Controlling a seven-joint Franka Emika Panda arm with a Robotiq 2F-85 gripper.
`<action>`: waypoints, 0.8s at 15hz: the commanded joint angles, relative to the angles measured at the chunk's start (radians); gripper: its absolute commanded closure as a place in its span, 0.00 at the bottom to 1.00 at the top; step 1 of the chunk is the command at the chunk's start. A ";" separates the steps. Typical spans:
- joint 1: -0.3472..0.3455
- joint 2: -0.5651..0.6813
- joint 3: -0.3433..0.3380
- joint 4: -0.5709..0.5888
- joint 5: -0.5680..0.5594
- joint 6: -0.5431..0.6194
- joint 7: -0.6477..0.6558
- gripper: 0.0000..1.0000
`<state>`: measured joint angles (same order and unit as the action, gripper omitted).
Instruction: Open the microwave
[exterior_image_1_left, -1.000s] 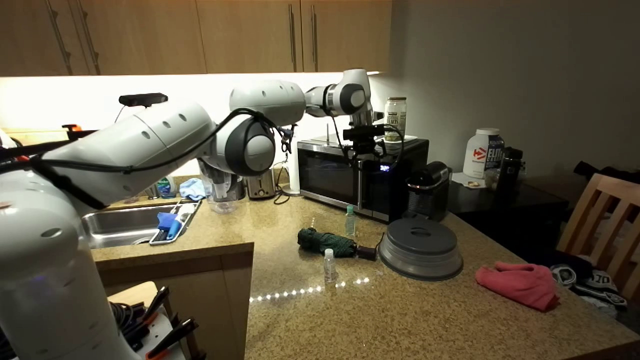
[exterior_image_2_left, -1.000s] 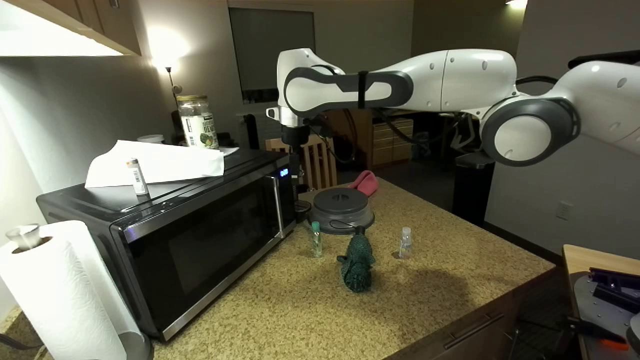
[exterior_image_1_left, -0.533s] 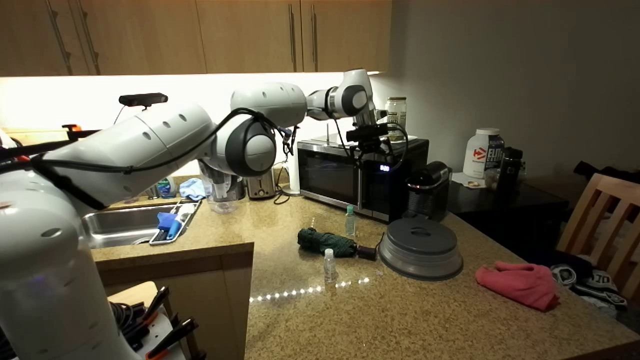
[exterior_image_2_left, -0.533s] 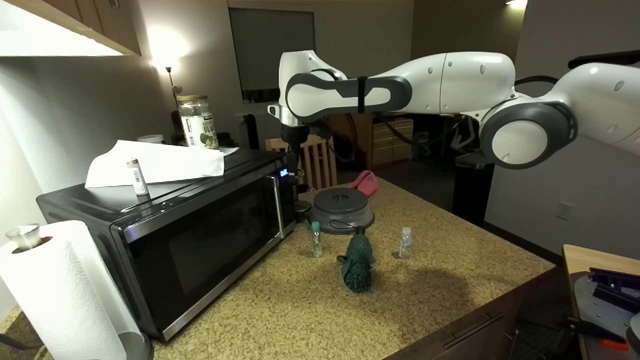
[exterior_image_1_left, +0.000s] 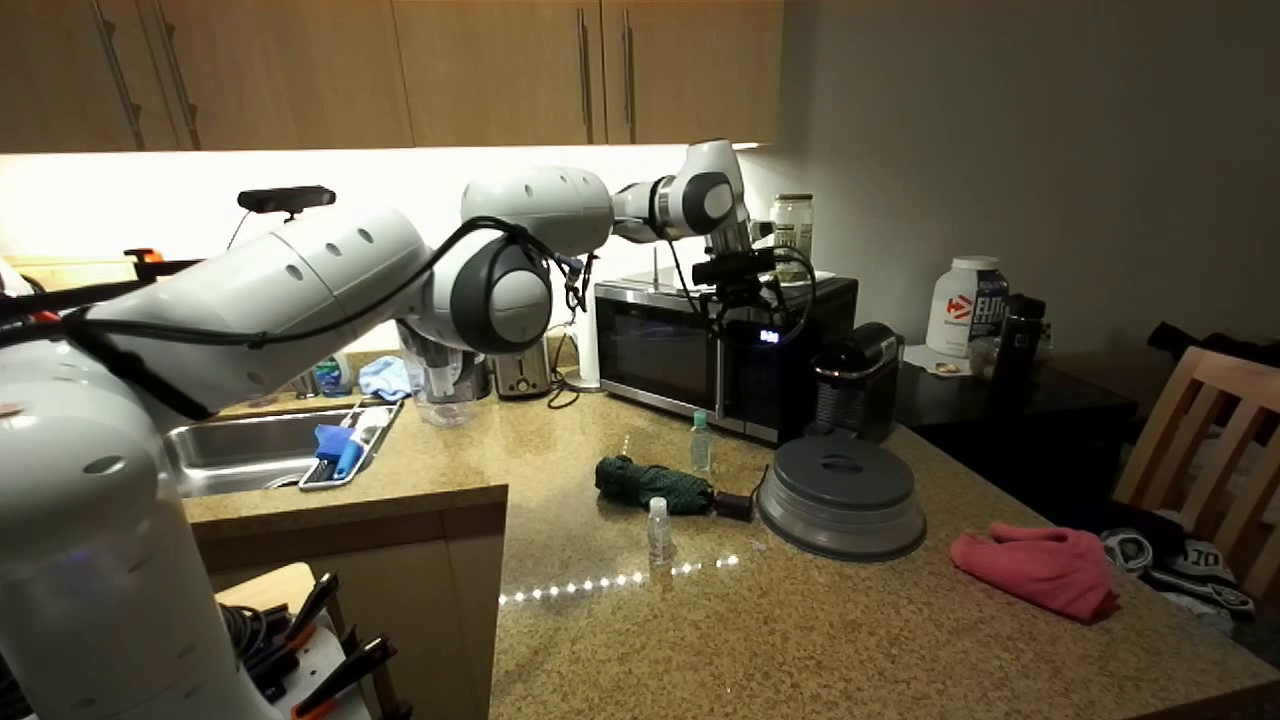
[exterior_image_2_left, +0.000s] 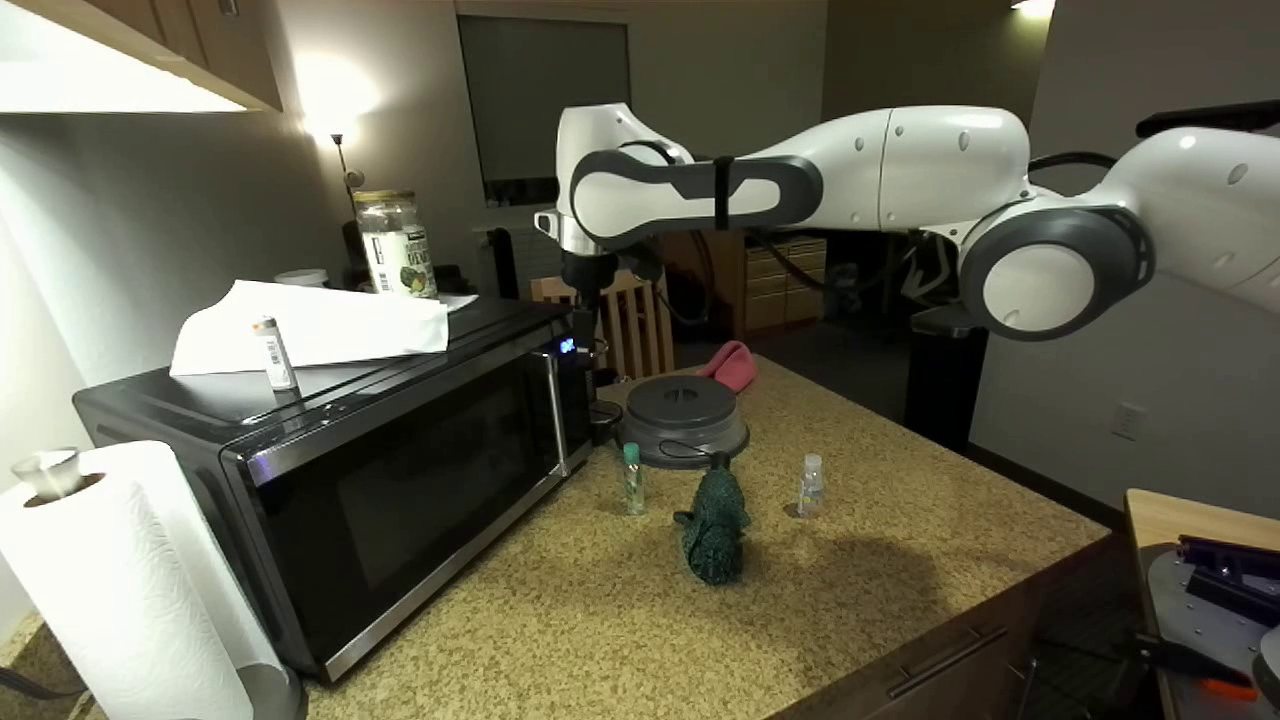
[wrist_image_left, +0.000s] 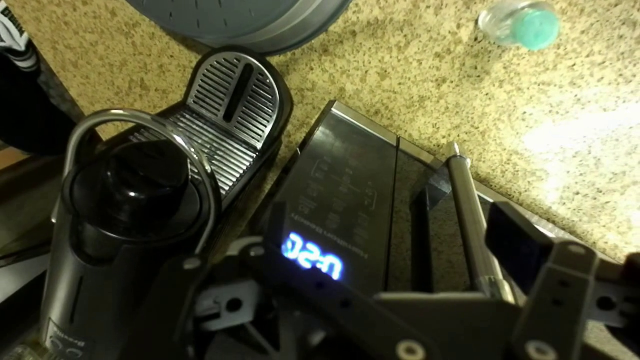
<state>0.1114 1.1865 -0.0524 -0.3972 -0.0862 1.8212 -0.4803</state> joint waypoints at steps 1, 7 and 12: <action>0.000 0.000 0.000 0.000 0.000 0.000 0.000 0.00; 0.019 0.003 0.015 -0.008 0.012 -0.004 0.010 0.00; 0.058 0.003 0.062 -0.019 0.022 -0.045 -0.009 0.00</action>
<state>0.1509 1.2024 -0.0090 -0.3974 -0.0780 1.8051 -0.4802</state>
